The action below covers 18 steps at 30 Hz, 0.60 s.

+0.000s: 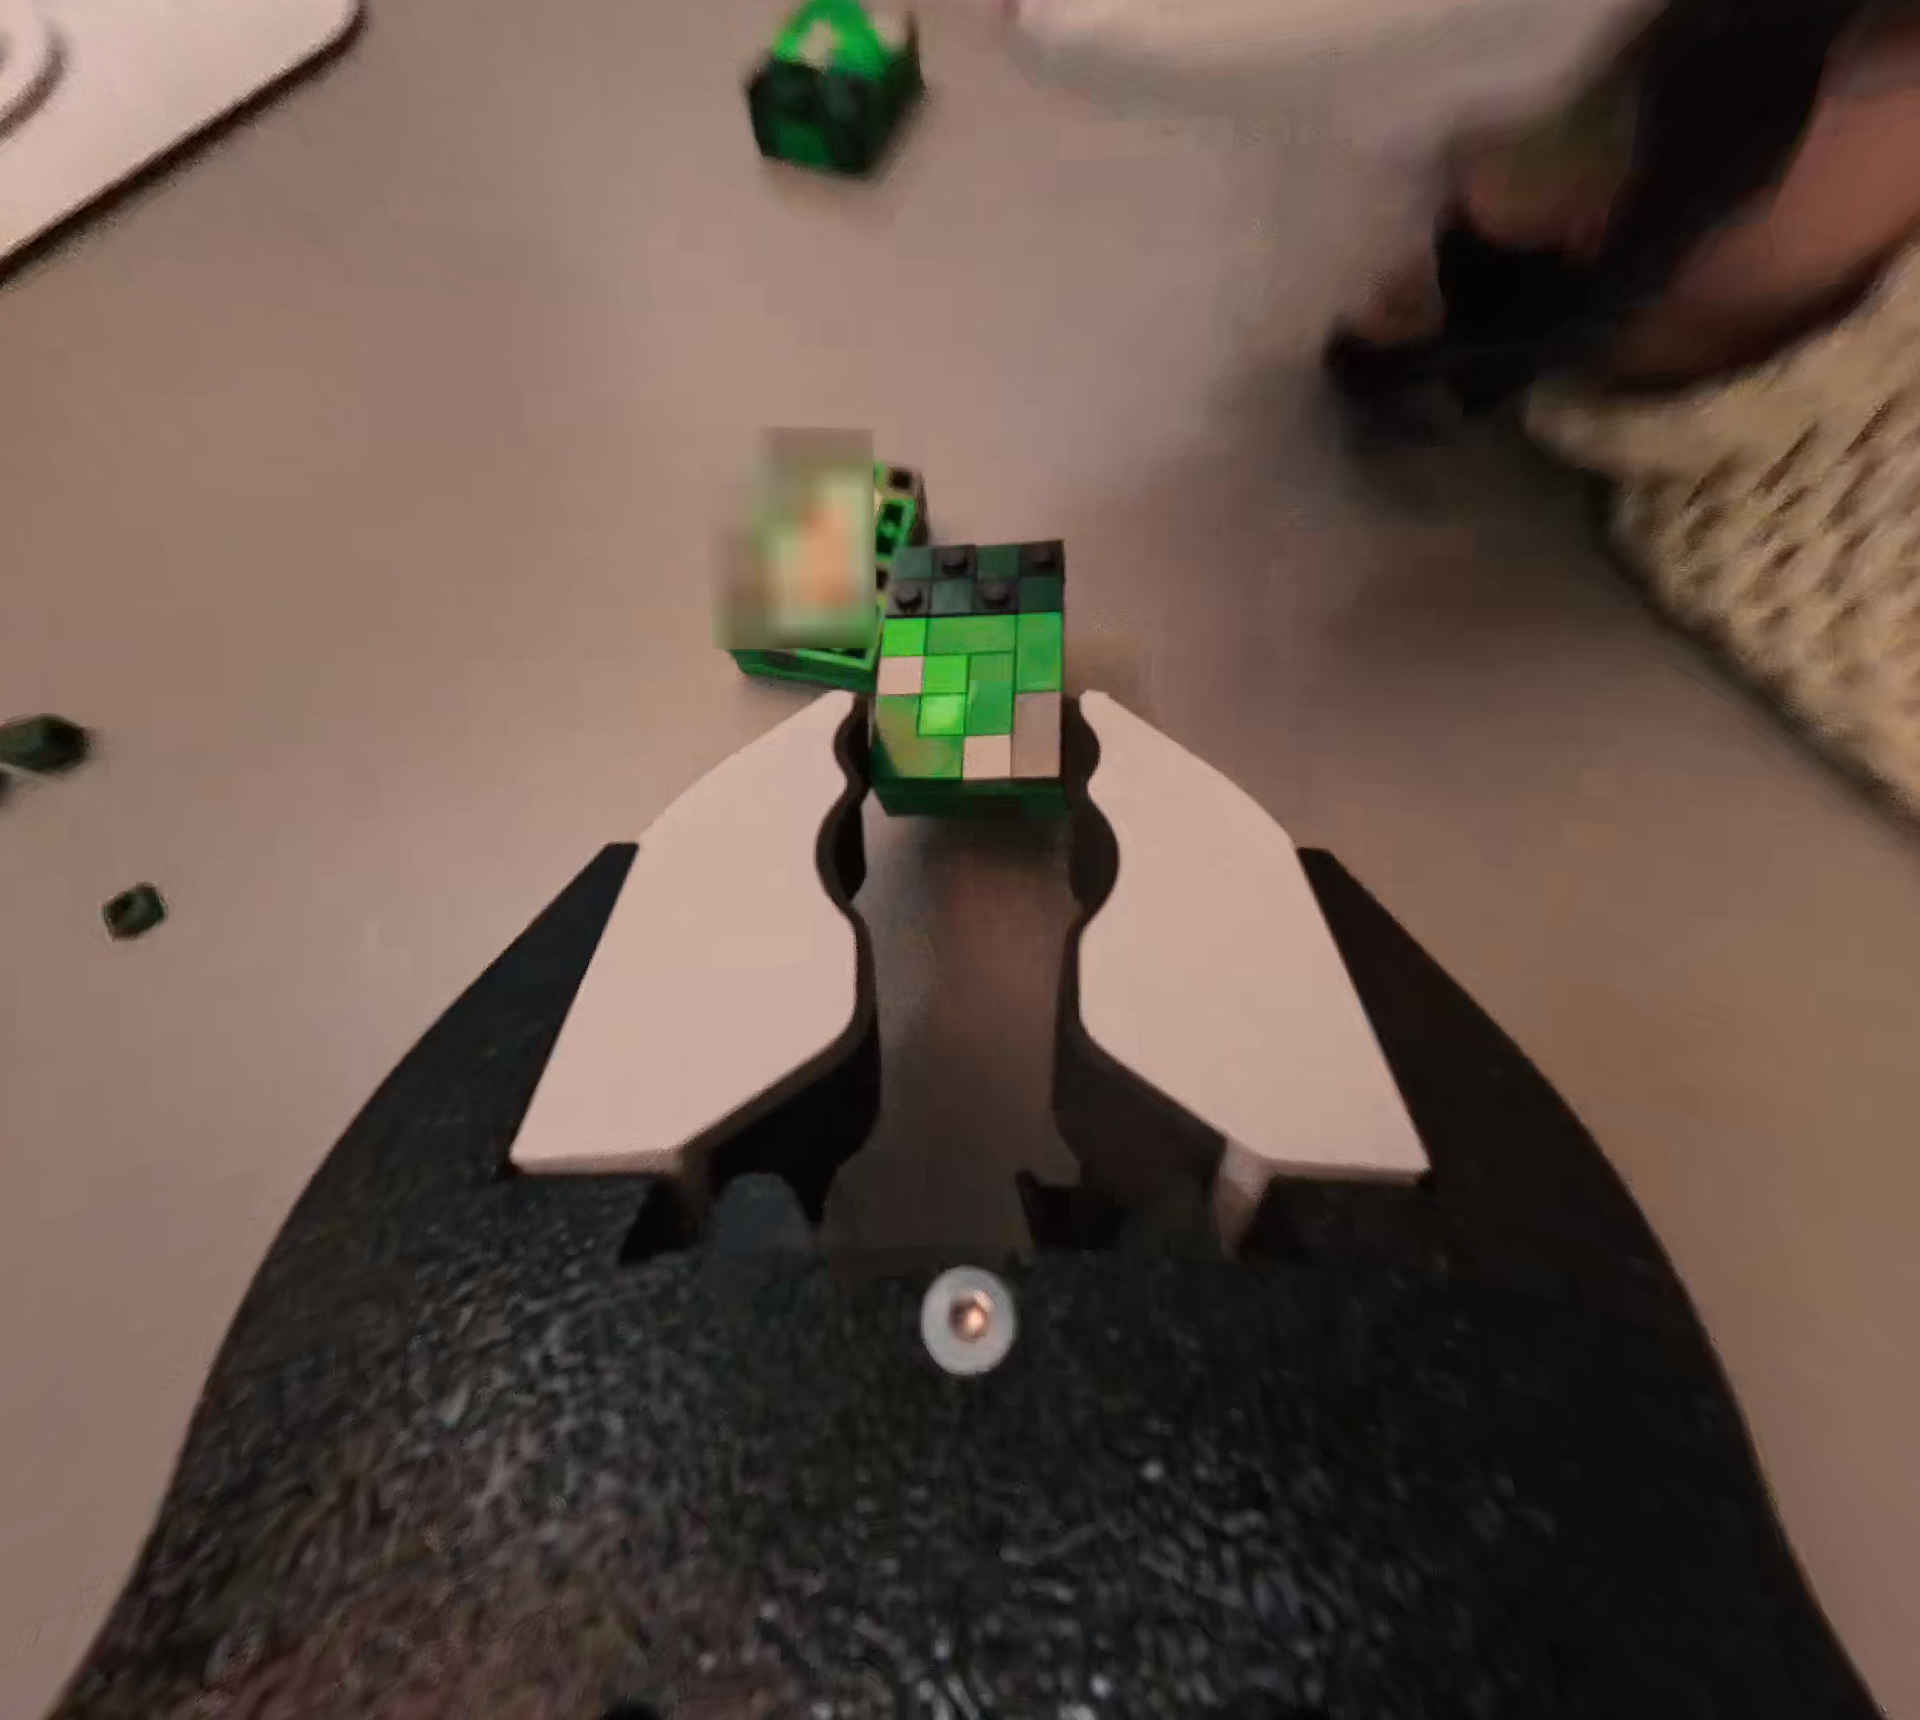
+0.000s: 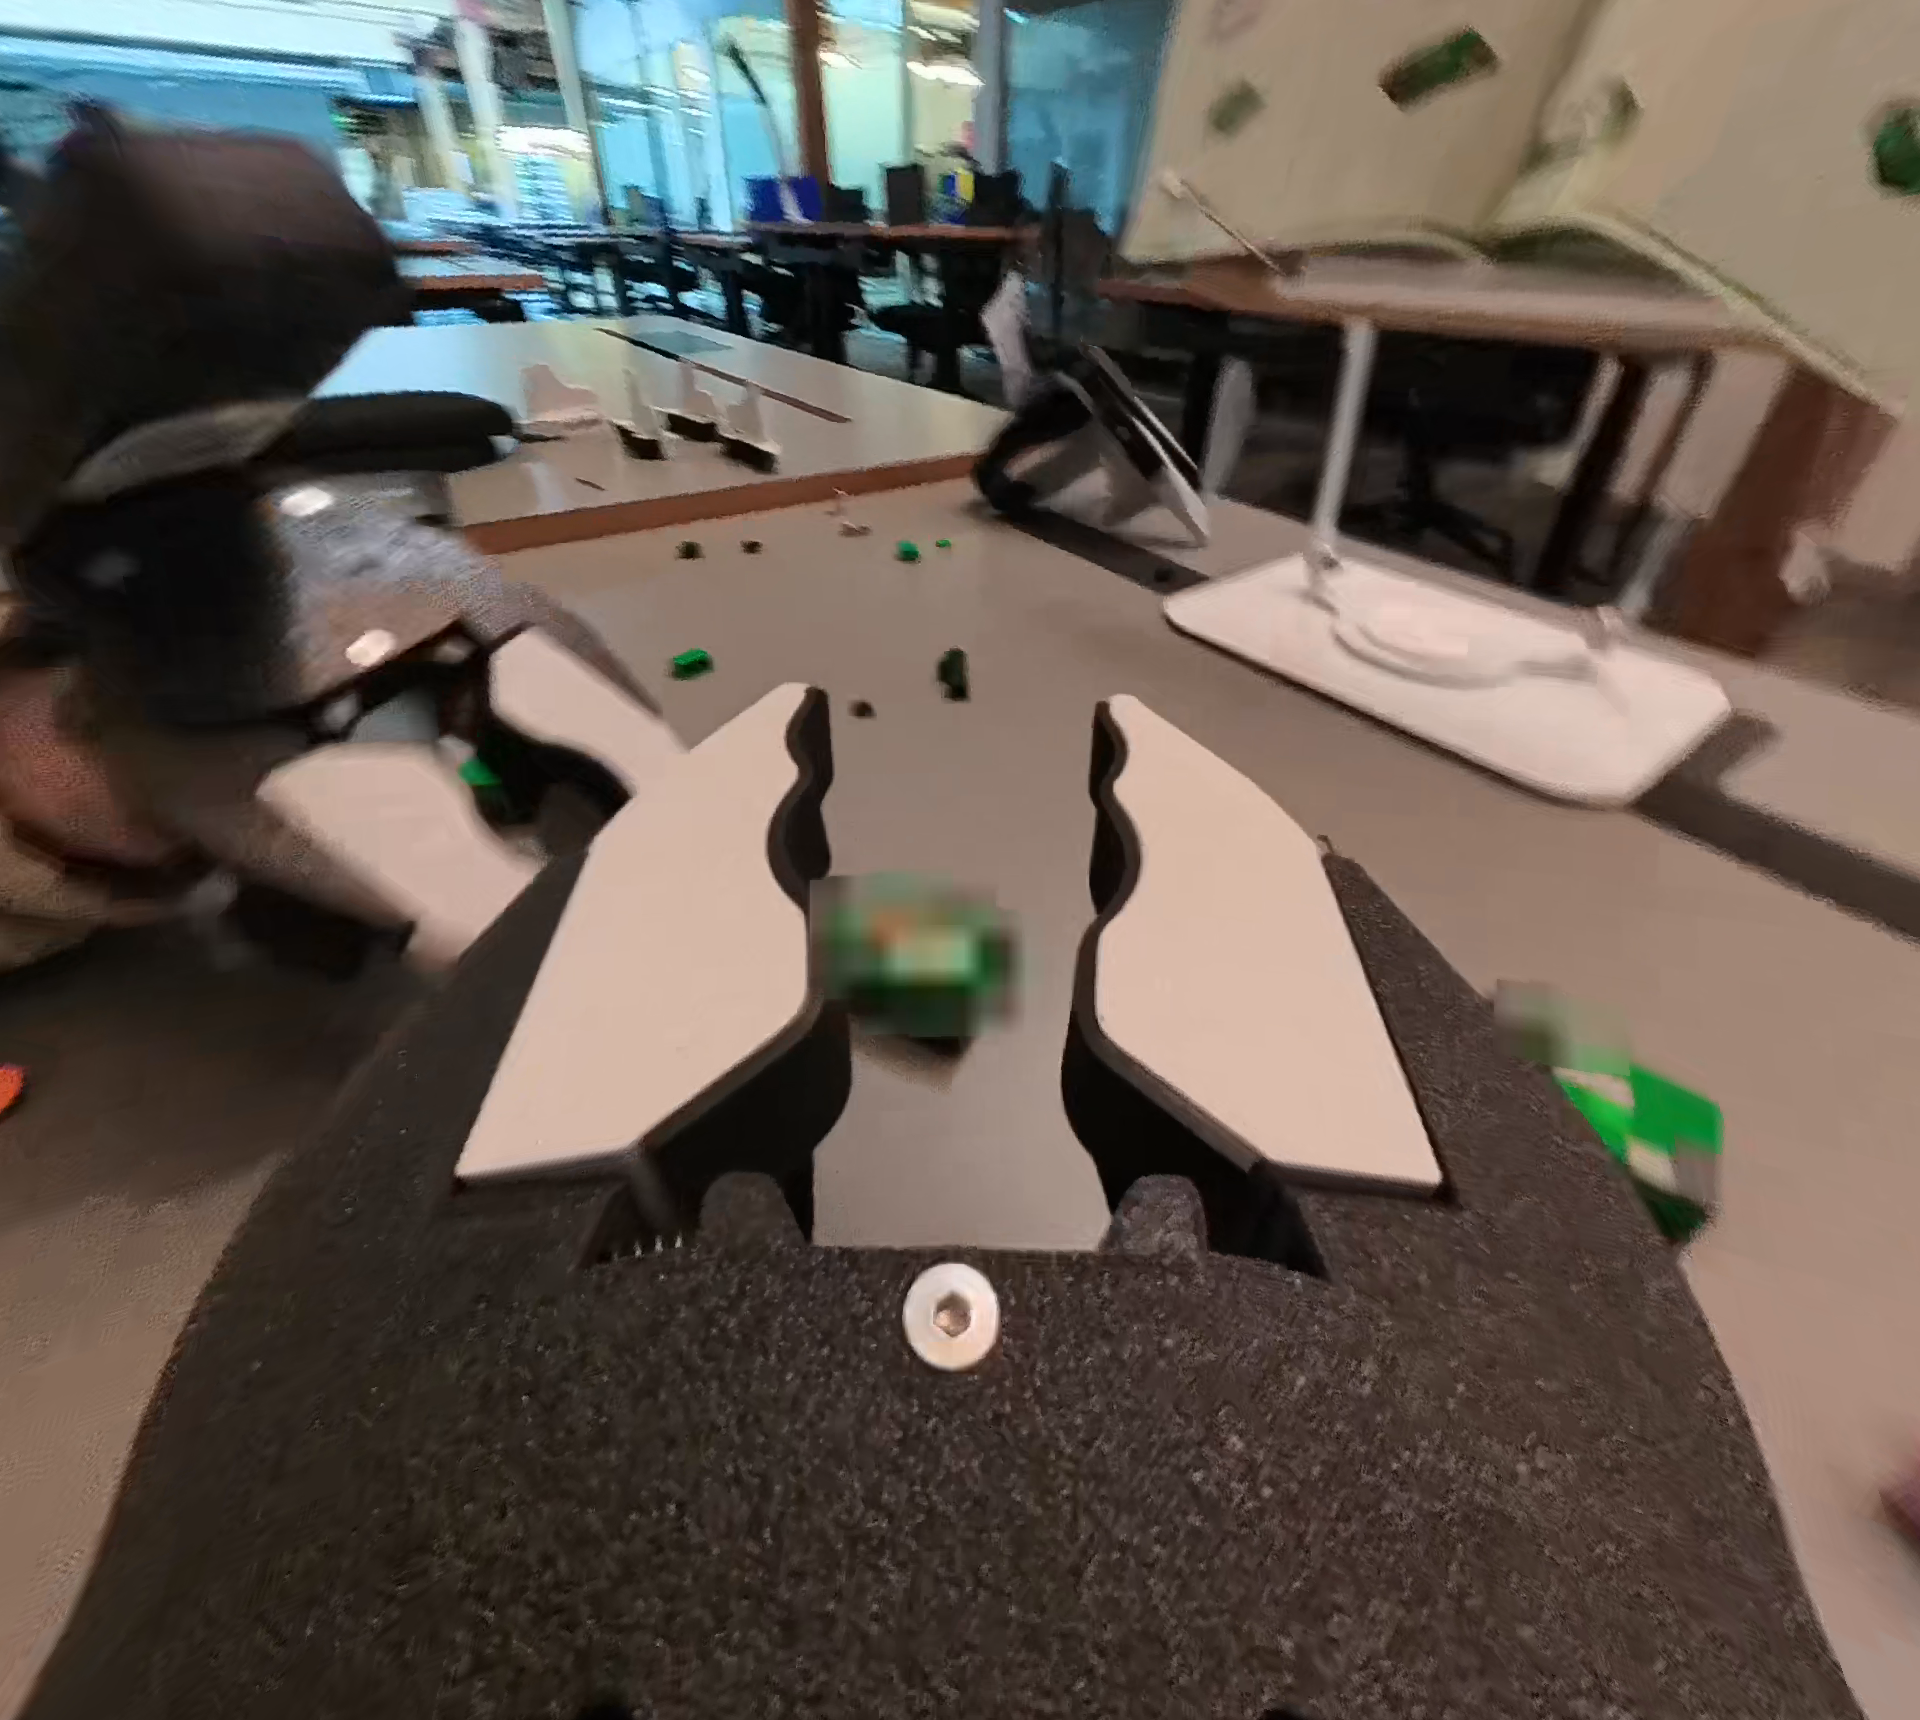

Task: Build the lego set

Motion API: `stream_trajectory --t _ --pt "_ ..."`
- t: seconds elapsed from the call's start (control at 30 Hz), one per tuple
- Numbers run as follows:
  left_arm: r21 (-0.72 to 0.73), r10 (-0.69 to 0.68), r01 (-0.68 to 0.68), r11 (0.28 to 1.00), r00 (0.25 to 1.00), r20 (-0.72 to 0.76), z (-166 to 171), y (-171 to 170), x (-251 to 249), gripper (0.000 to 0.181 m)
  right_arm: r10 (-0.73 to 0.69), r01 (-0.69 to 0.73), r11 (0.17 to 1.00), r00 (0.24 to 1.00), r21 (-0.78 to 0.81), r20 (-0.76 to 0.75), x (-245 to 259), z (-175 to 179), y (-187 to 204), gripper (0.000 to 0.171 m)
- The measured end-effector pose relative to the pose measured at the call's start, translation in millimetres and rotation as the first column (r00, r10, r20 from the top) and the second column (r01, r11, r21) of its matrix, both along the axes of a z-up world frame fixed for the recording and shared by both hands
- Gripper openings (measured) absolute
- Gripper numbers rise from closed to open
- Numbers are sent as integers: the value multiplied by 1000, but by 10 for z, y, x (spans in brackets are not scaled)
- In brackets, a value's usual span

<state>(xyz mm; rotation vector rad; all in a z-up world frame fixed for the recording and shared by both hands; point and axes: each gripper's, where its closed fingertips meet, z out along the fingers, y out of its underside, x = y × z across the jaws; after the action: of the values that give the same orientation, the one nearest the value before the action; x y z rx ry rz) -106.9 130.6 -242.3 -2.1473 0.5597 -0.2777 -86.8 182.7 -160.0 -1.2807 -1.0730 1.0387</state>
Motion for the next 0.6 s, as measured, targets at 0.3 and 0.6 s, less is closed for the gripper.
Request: stream_trajectory --t 0.3,0.6 --pt "-189 -84 259 947 769 634 663 -411 -108 35 310 -350 878 935 327 169 -309 -80 -910 60" --pt "161 -185 143 977 940 288 711 -303 -110 111 427 -429 903 891 -19 154 -232 -96 -889 19"
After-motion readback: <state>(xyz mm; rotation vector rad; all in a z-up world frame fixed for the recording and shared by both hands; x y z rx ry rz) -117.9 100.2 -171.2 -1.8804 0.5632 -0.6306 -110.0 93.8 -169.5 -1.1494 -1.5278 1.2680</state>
